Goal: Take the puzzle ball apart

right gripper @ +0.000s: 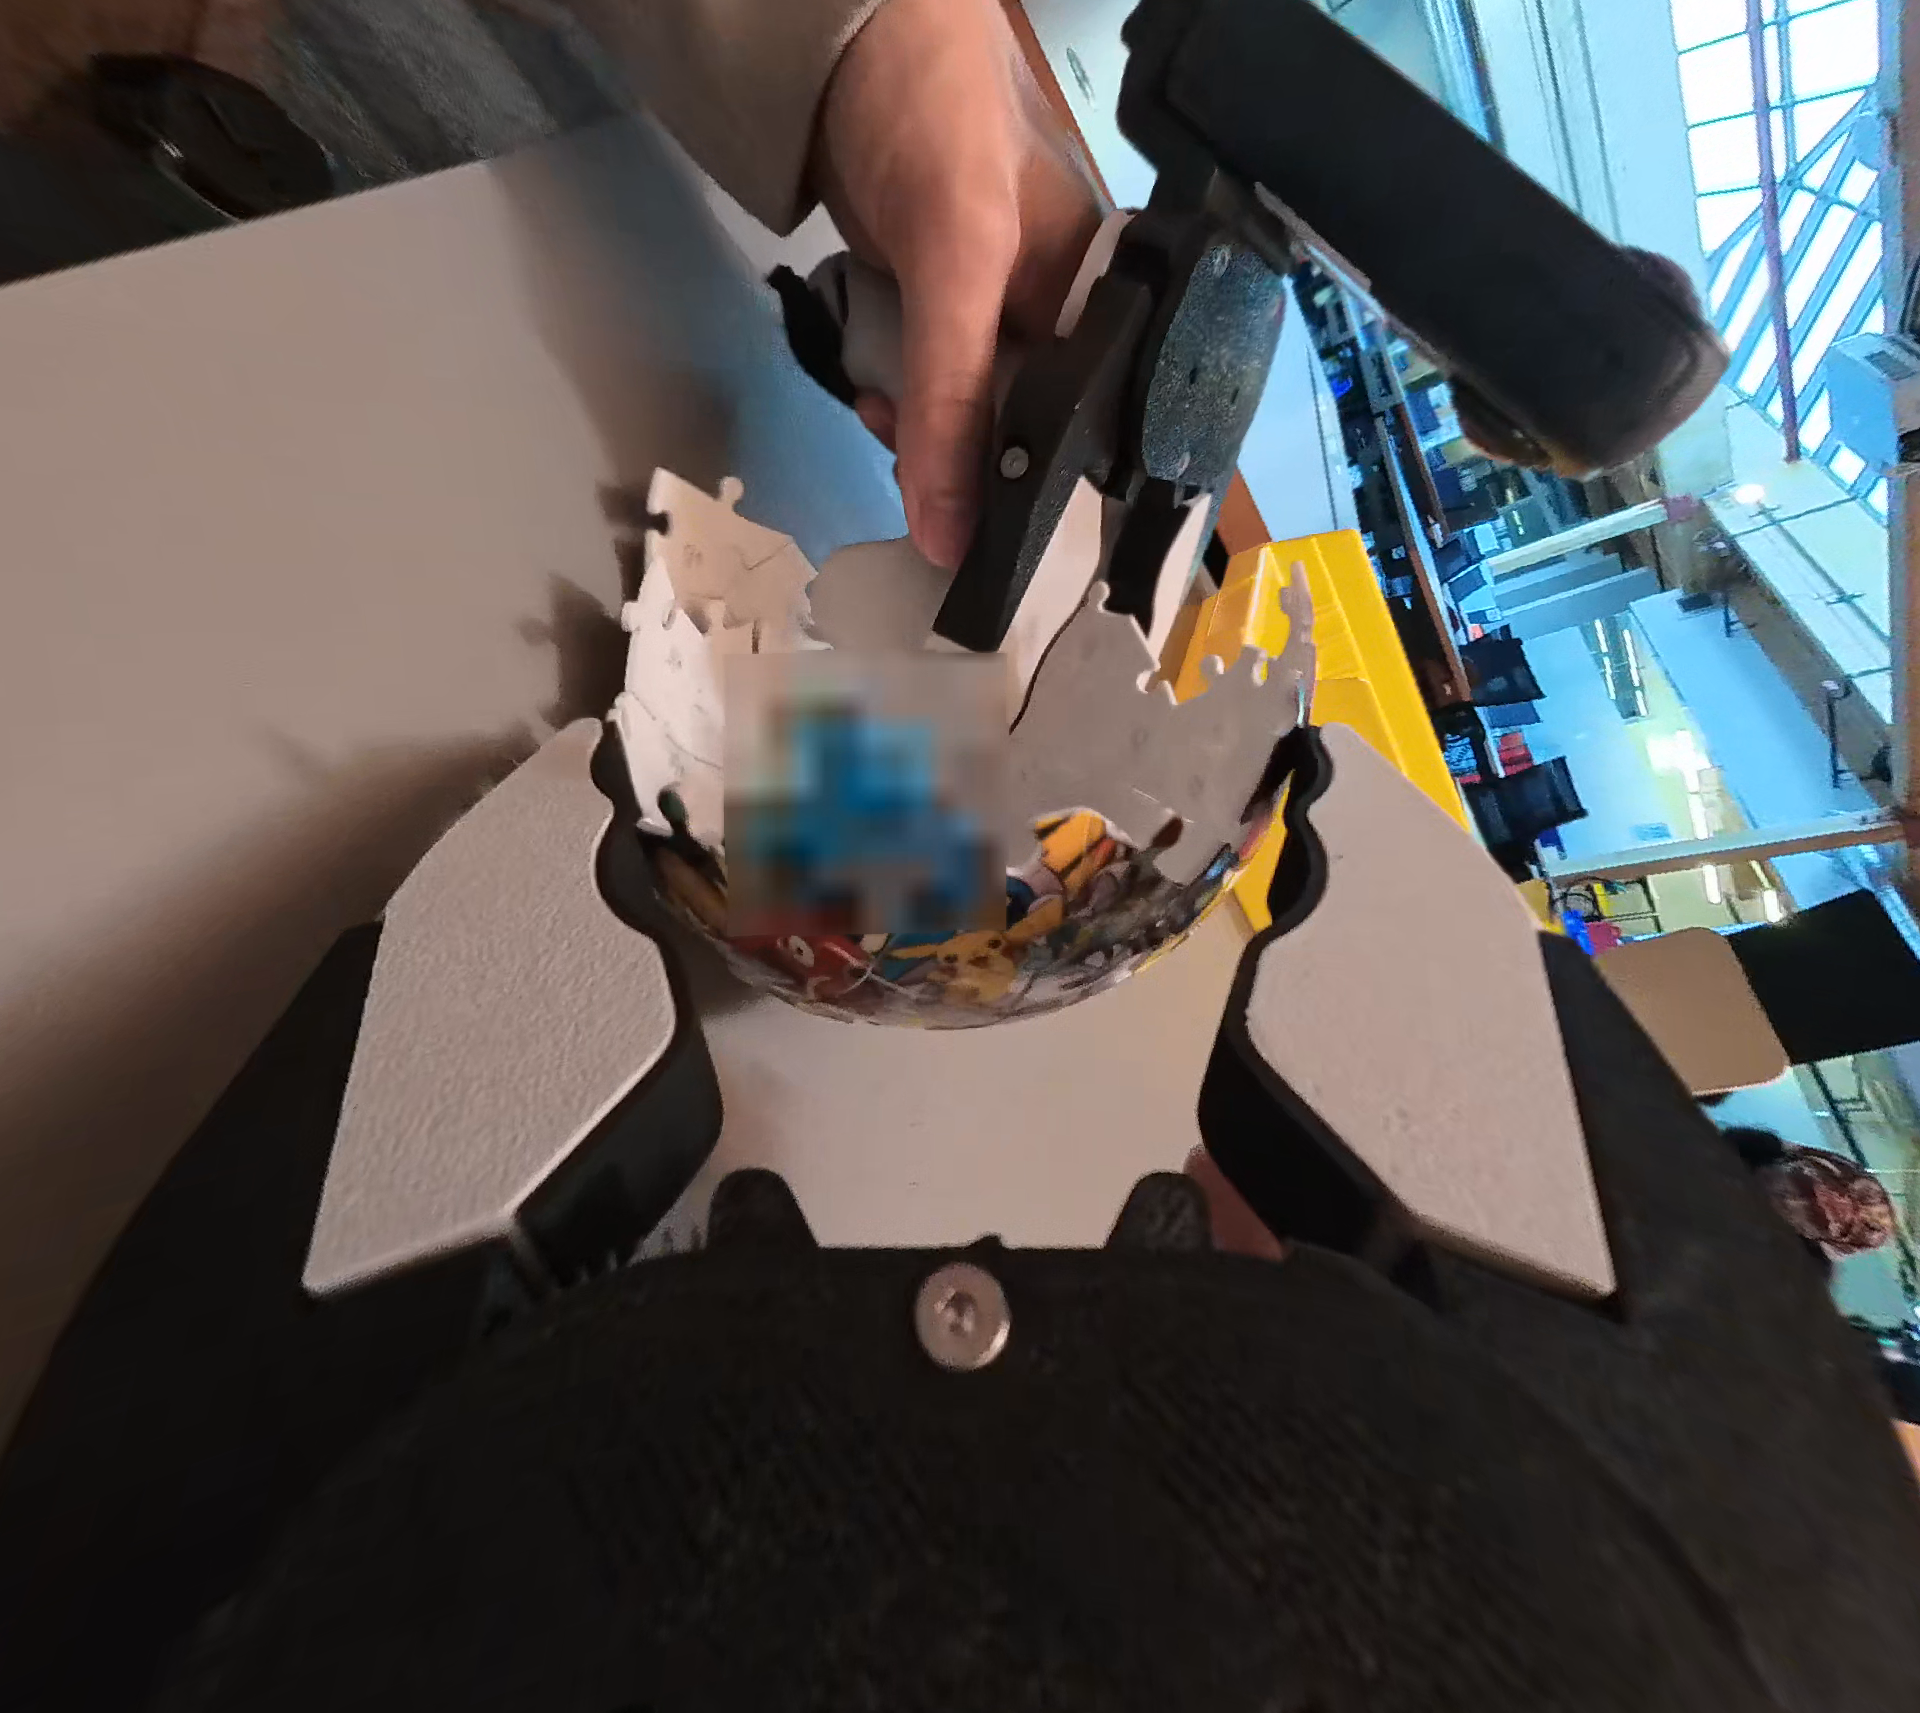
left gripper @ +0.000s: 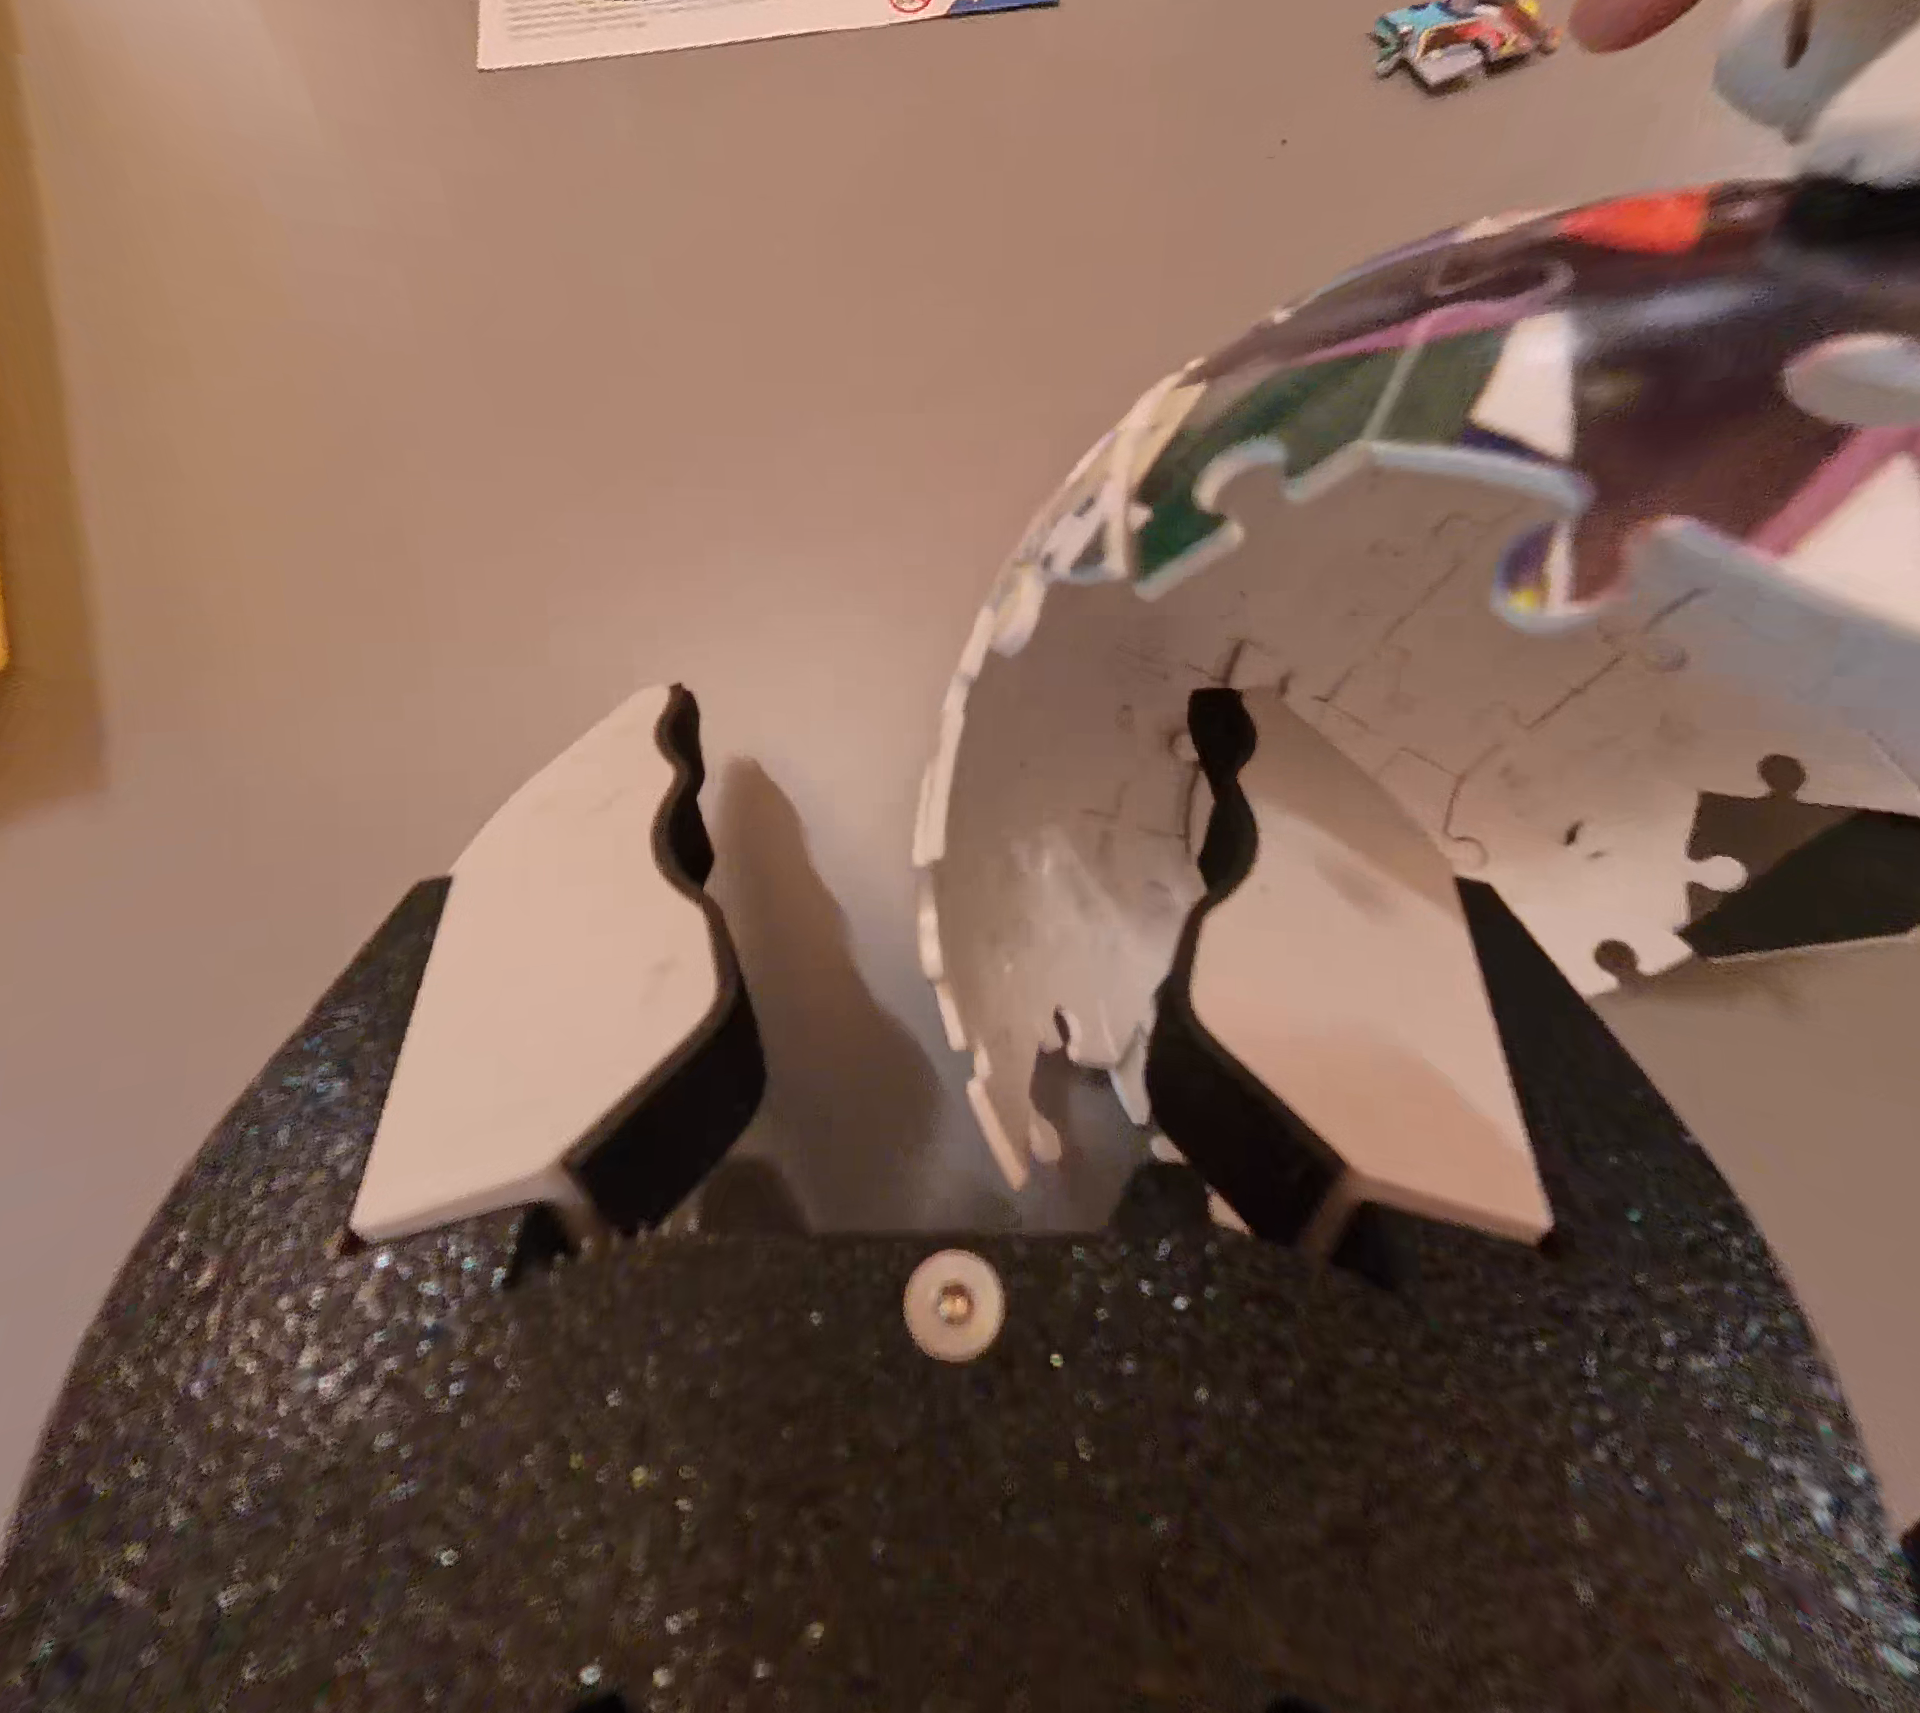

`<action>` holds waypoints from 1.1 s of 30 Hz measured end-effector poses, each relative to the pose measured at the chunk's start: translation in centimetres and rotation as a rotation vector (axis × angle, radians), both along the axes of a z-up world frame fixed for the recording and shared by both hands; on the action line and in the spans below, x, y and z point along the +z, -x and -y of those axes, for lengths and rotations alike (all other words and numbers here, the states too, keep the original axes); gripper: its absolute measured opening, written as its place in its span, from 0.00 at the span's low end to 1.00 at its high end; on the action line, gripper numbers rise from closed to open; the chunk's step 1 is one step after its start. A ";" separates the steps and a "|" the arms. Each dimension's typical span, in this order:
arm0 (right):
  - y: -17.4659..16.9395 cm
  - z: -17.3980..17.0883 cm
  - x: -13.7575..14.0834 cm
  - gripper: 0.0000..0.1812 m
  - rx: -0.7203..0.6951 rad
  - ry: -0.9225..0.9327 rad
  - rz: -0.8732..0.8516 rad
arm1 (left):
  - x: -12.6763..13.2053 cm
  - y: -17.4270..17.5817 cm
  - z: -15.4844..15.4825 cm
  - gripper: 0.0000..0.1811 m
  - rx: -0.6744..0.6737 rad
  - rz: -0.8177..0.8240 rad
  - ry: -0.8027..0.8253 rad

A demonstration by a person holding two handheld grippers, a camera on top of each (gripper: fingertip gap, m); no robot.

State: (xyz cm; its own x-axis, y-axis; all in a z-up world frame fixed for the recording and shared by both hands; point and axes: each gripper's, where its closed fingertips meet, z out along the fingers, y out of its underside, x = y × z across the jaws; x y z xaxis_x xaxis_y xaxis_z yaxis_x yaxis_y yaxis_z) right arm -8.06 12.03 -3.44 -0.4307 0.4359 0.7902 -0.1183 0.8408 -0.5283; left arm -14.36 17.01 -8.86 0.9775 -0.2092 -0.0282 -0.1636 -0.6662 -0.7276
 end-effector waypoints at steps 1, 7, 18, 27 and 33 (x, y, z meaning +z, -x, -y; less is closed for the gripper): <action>0.0 0.1 0.0 0.65 0.001 -0.006 -0.003 | 0.1 0.1 0.0 0.51 -0.002 -0.030 -0.010; 0.1 0.1 0.0 0.65 -0.002 0.016 -0.012 | 0.7 1.1 0.9 0.50 0.064 -0.170 -0.022; 0.1 0.3 0.0 0.65 -0.004 -0.030 -0.023 | 4.2 1.8 2.8 0.49 0.177 -0.390 -0.101; 0.1 0.2 -0.1 0.65 -0.015 -0.078 -0.028 | 4.2 1.7 4.9 0.48 0.205 -0.358 -0.101; 0.1 0.0 -0.2 0.65 -0.017 -0.088 -0.025 | 3.2 1.2 5.8 0.45 0.188 -0.237 -0.086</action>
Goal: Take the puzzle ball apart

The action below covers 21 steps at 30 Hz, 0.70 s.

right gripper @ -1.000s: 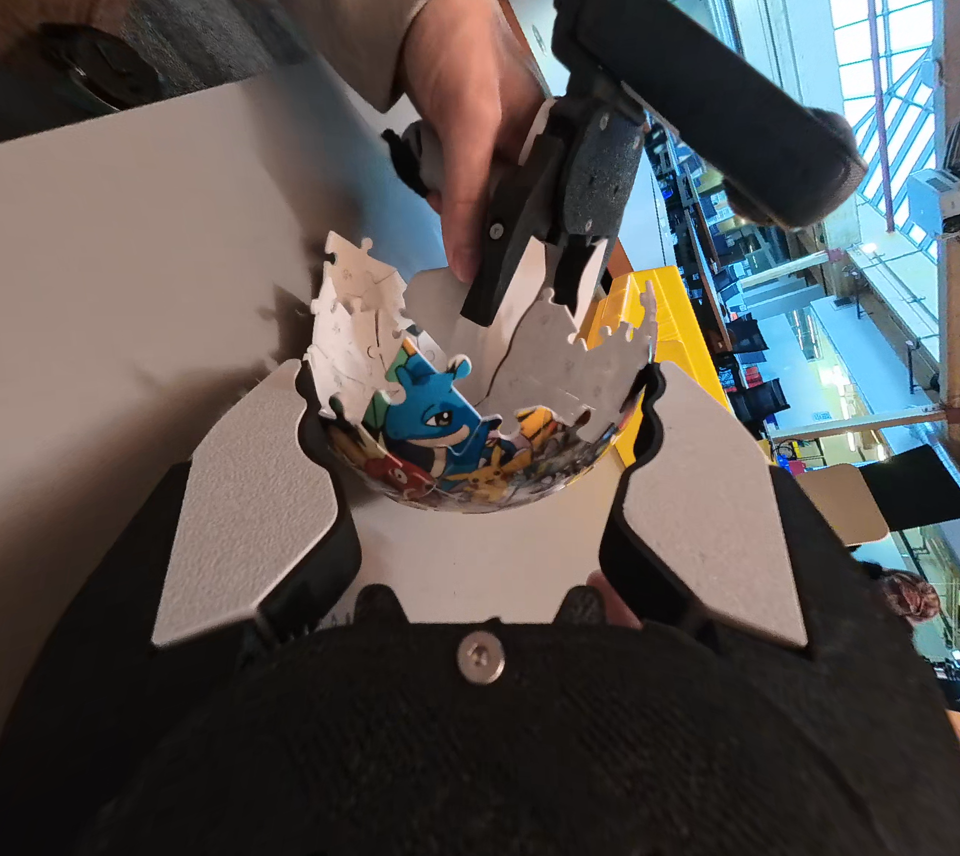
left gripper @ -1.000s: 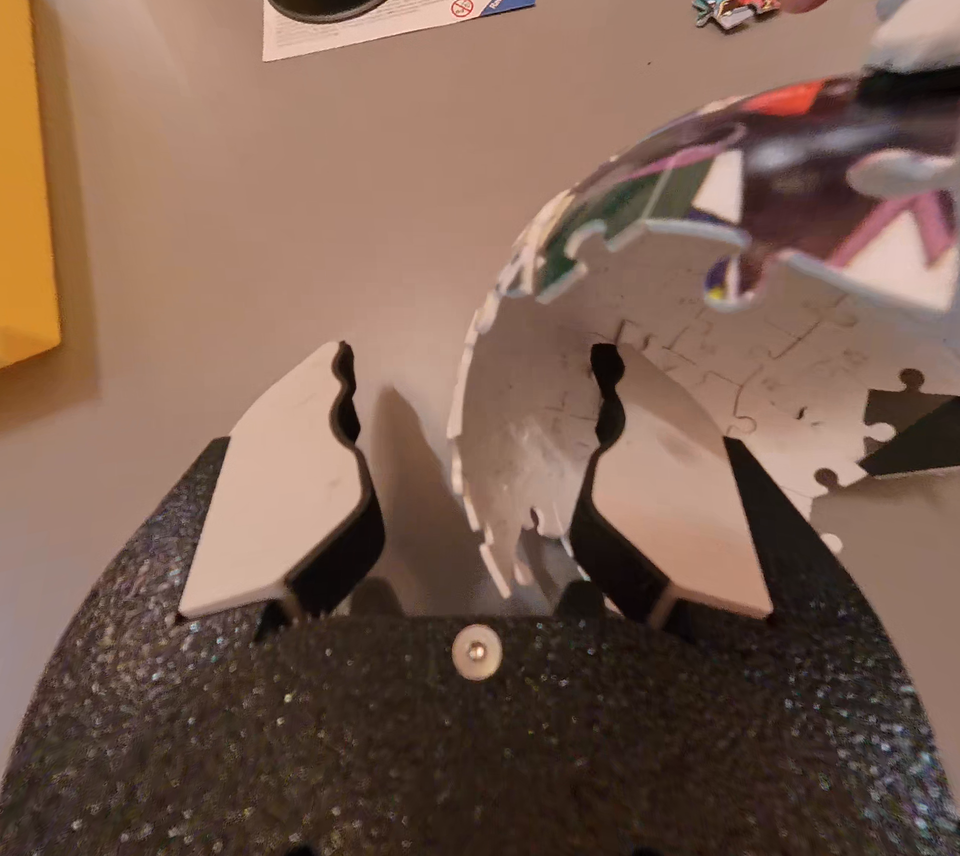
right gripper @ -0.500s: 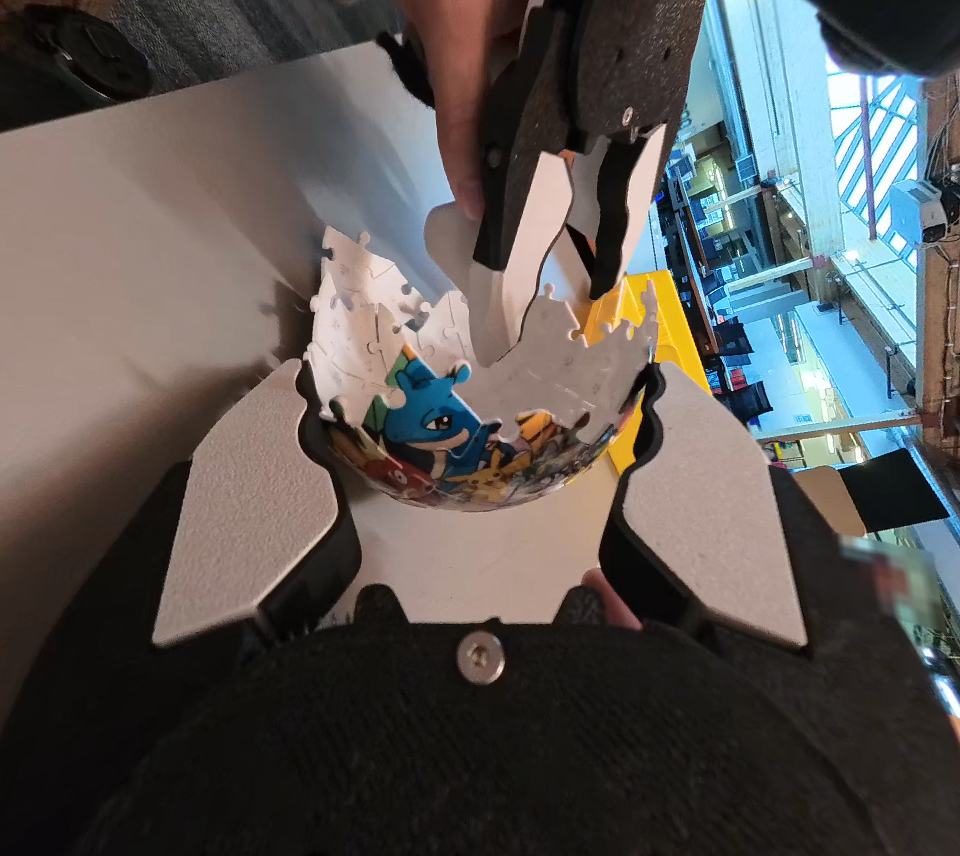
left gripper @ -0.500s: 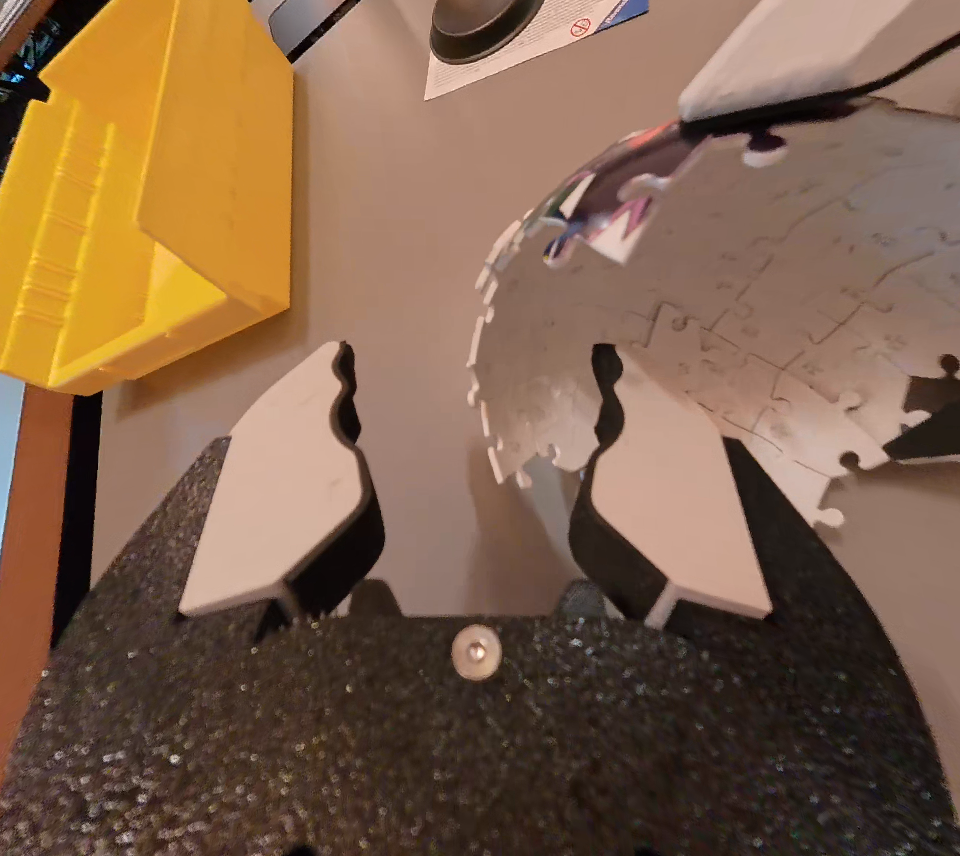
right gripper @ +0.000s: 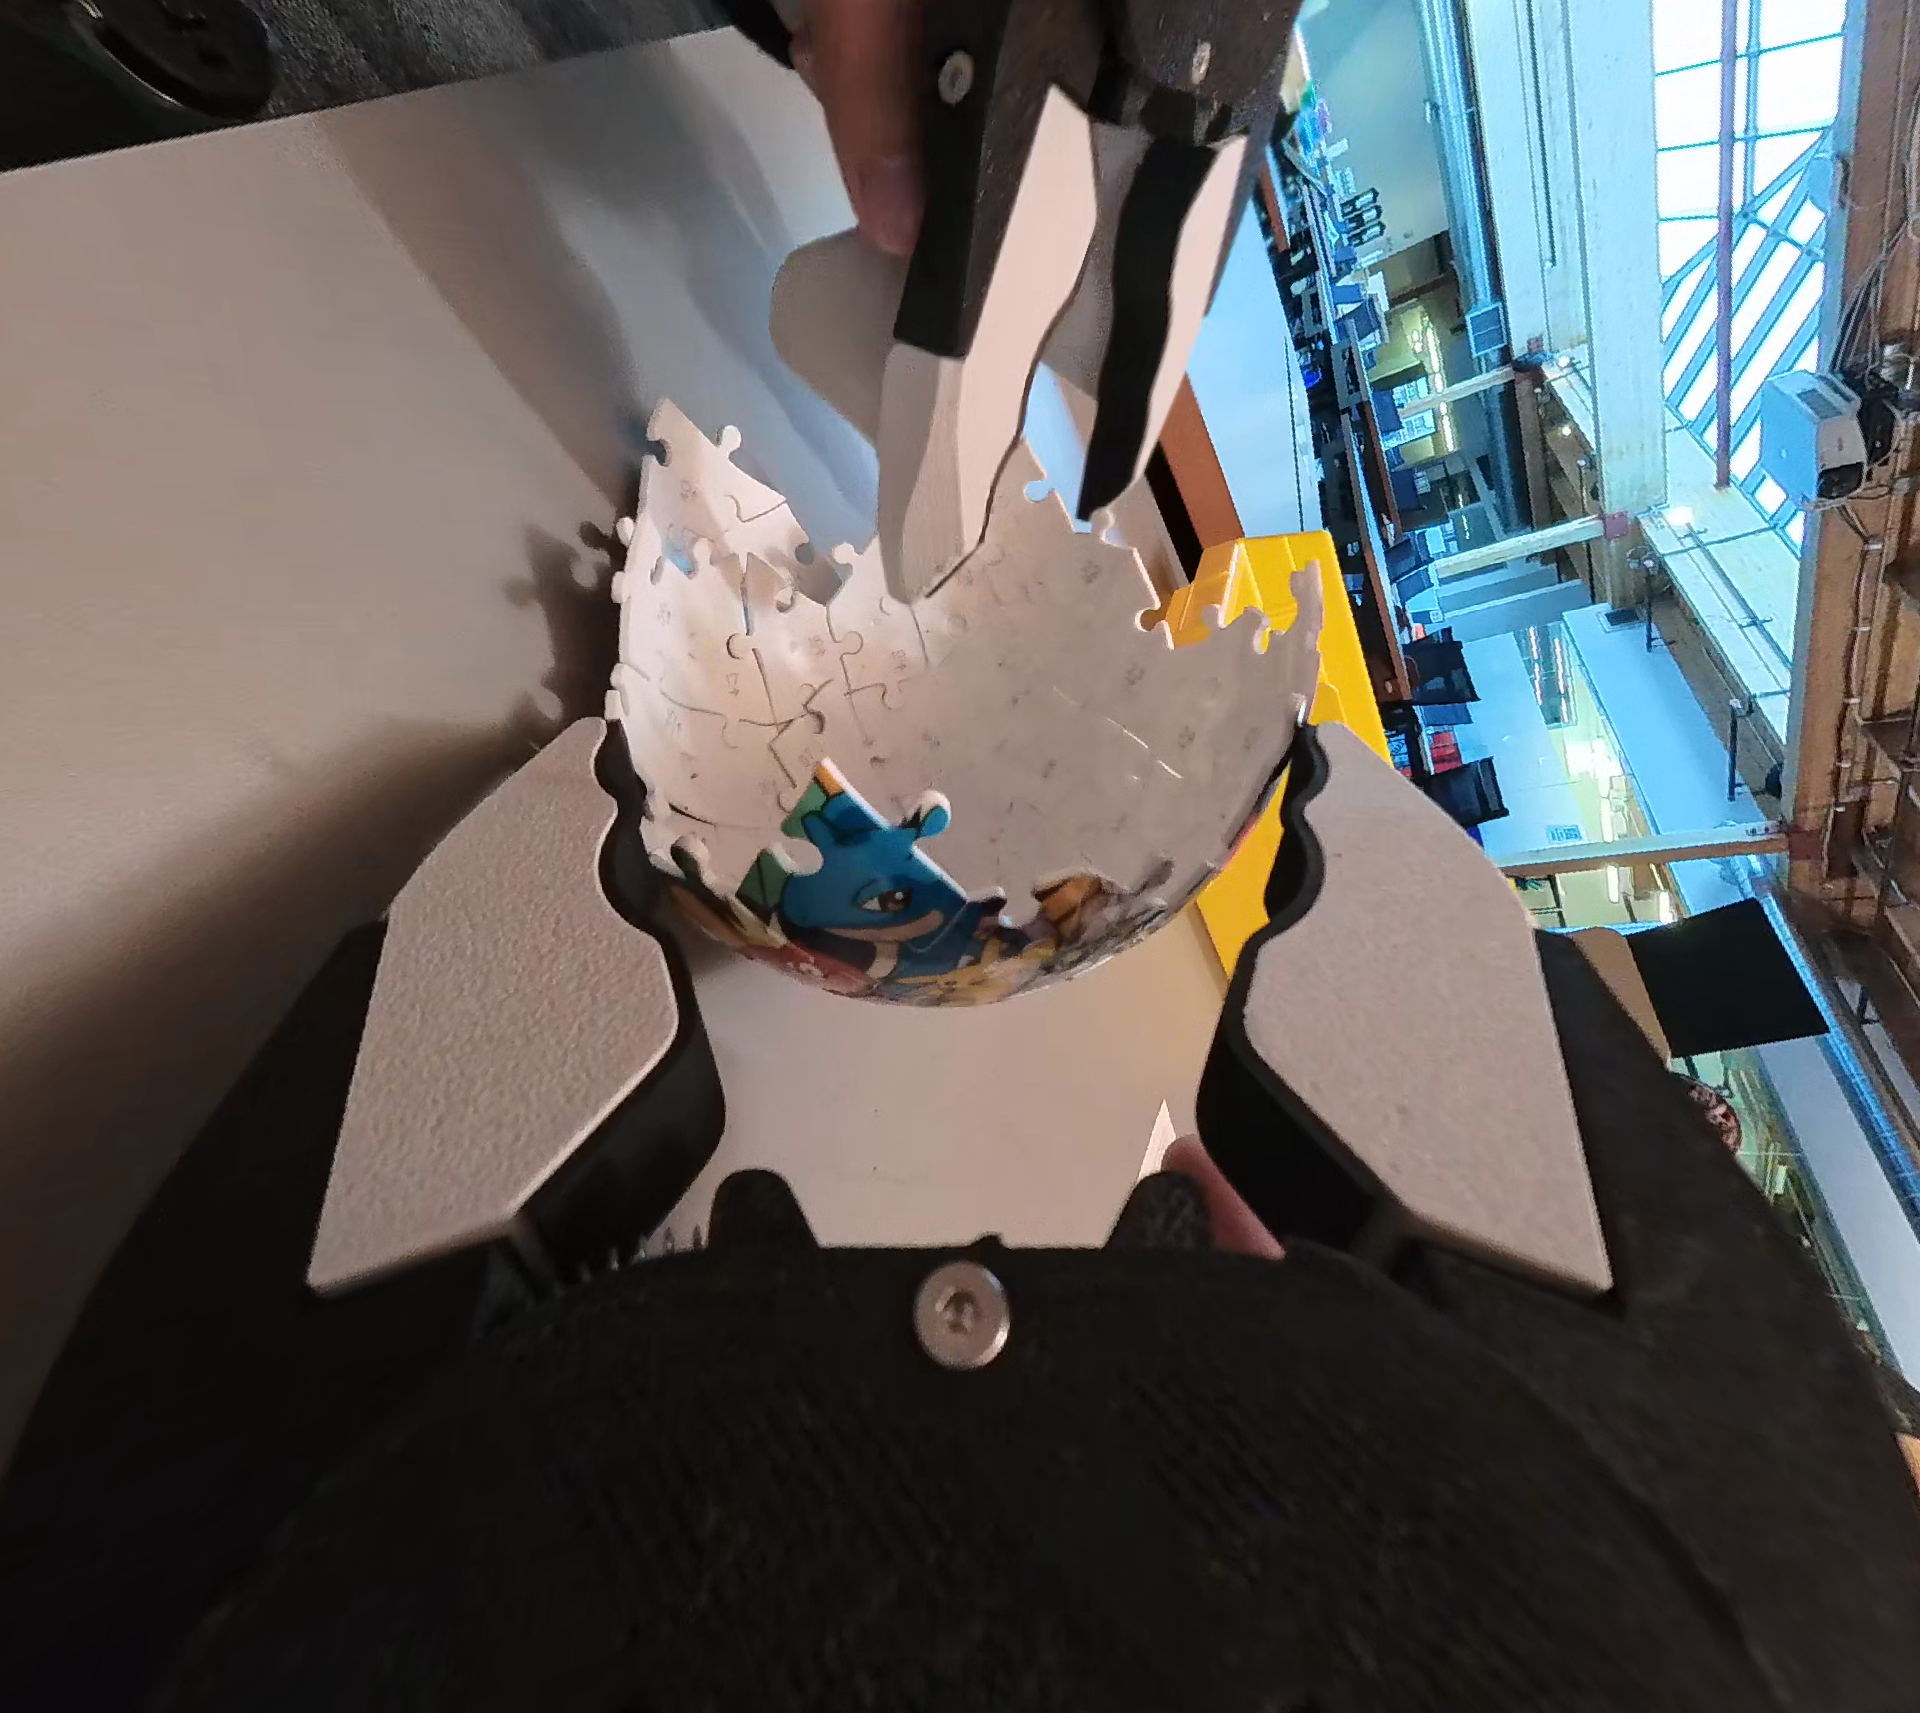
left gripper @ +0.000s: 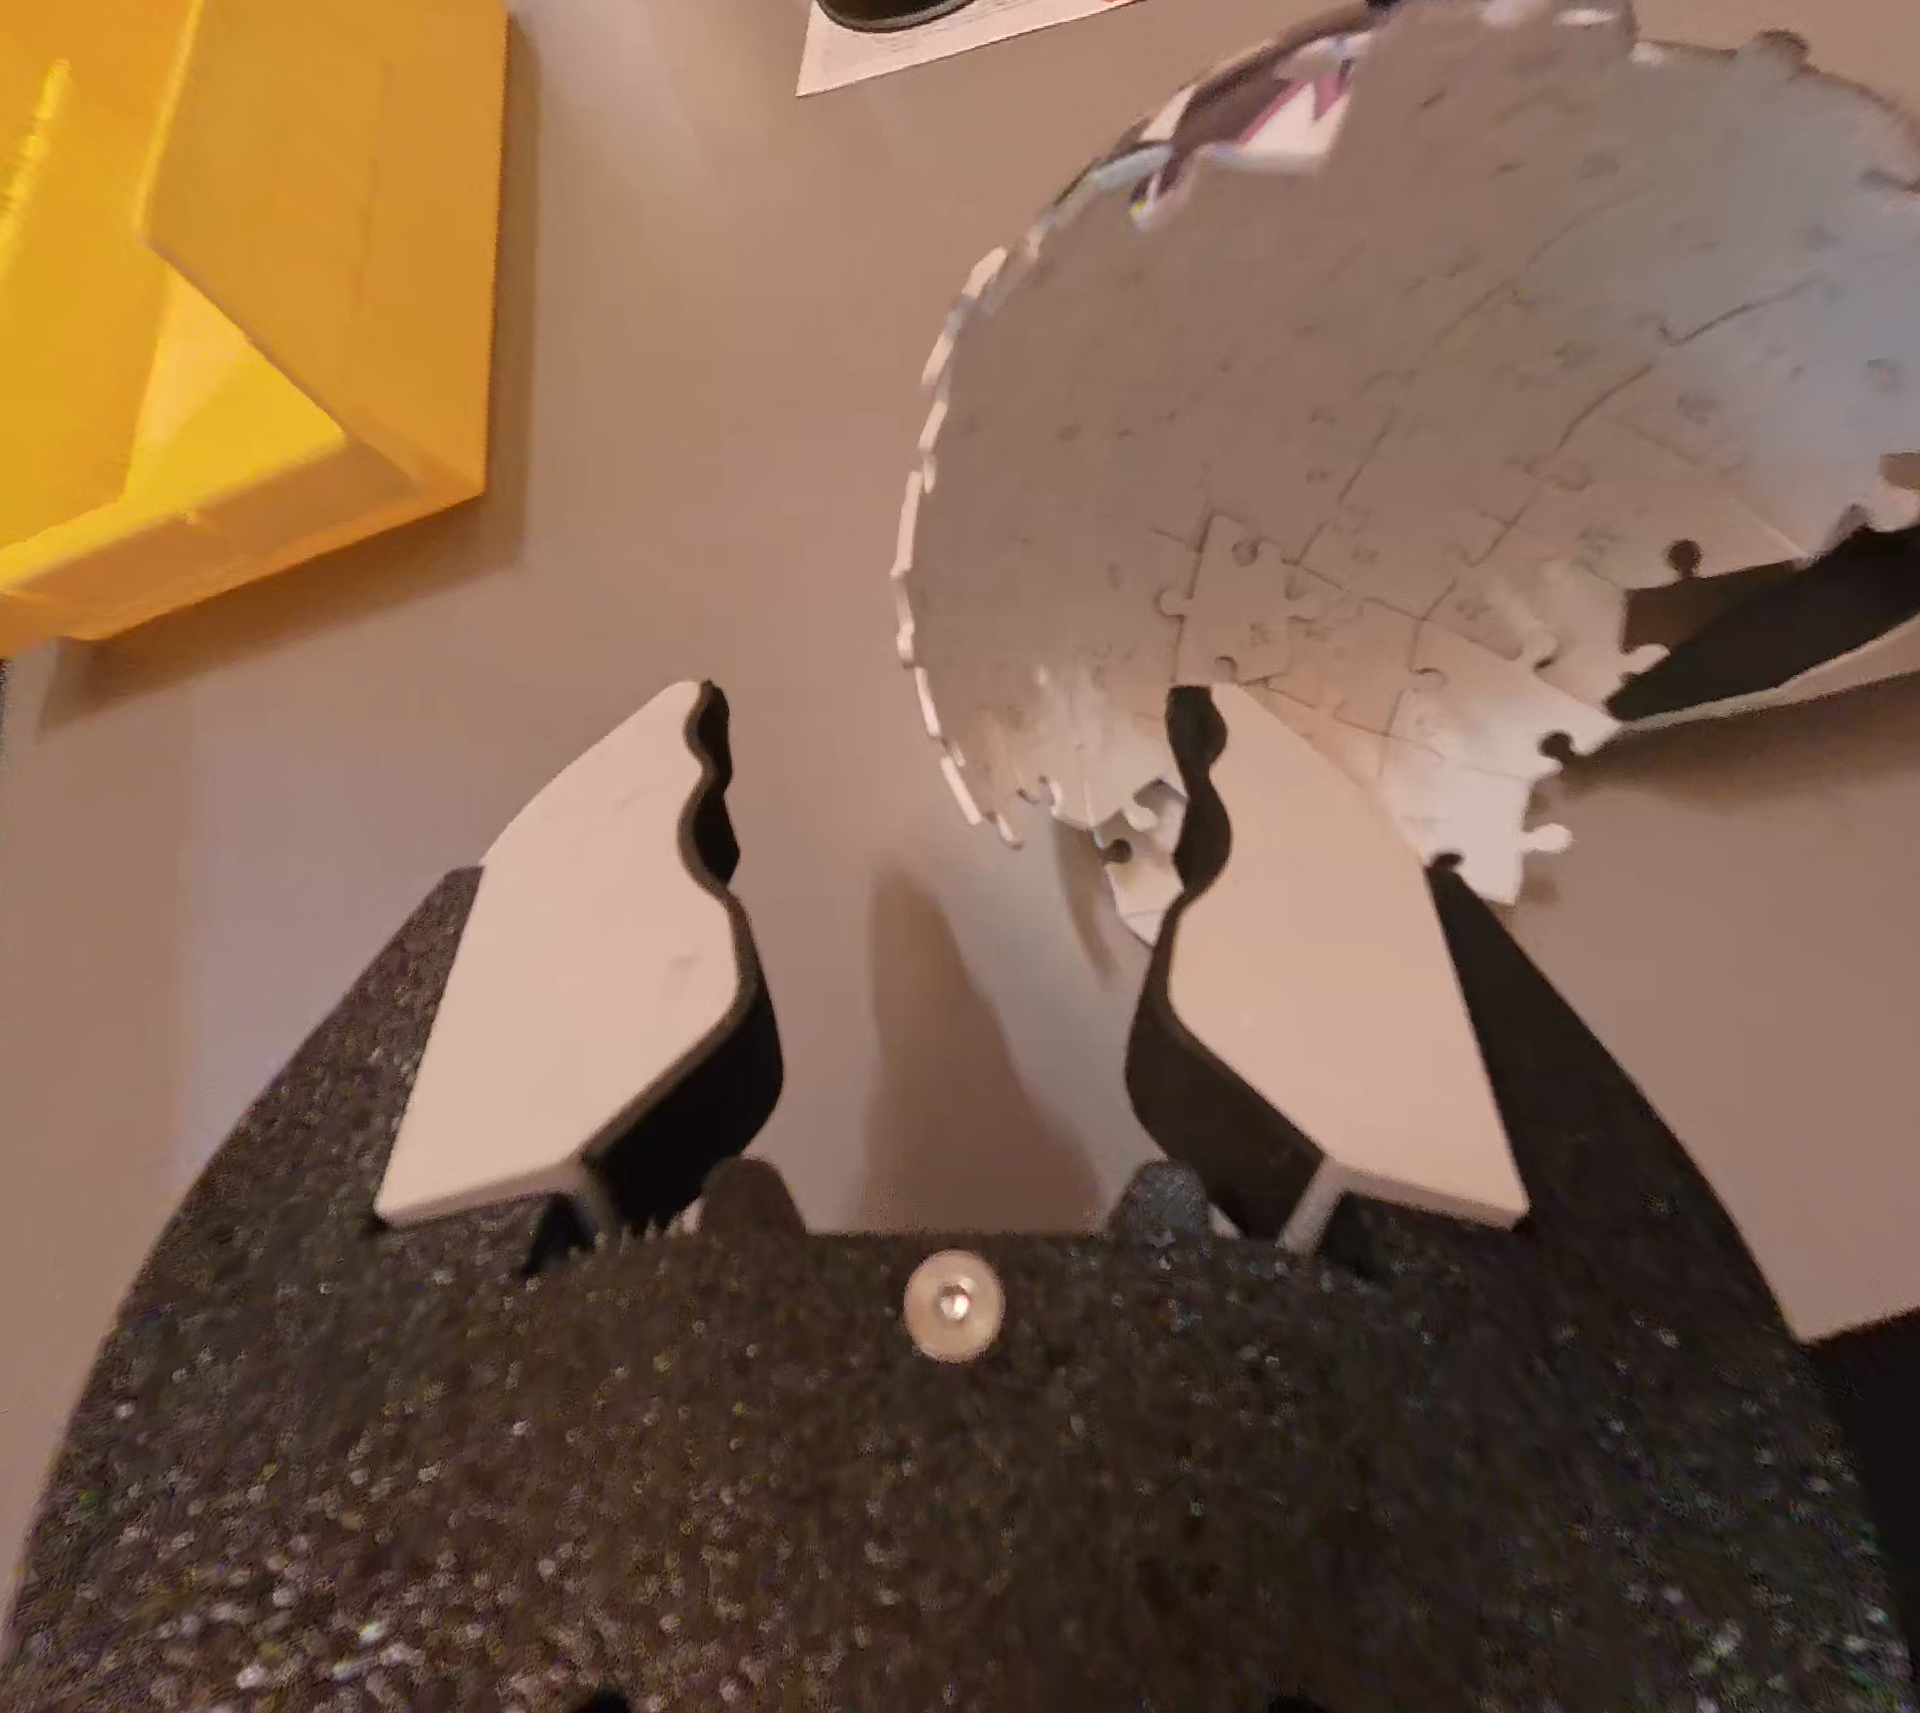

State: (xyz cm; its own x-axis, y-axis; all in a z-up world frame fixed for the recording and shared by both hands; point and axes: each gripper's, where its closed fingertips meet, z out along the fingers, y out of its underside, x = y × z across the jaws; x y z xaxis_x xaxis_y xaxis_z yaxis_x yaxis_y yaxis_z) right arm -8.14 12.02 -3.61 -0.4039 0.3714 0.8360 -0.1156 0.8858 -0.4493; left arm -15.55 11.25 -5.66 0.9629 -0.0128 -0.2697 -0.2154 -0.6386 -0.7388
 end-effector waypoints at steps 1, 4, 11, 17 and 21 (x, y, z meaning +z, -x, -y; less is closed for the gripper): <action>0.0 0.0 0.0 0.65 0.000 0.000 0.000 | 0.0 -0.2 0.2 0.43 -0.008 0.046 -0.003; 0.0 0.0 0.0 0.64 0.000 -0.009 -0.002 | 0.1 -0.4 1.2 0.38 -0.040 0.106 0.021; -0.1 0.5 0.2 0.64 0.010 -0.030 -0.010 | -1.5 -0.7 3.7 0.23 -0.069 0.176 0.120; 0.0 0.7 0.1 0.65 0.014 -0.015 -0.007 | -2.4 -1.5 1.8 0.25 -0.010 0.430 0.067; 0.0 0.6 0.1 0.65 0.013 -0.014 -0.006 | -1.7 -1.1 0.4 0.28 0.002 0.523 0.048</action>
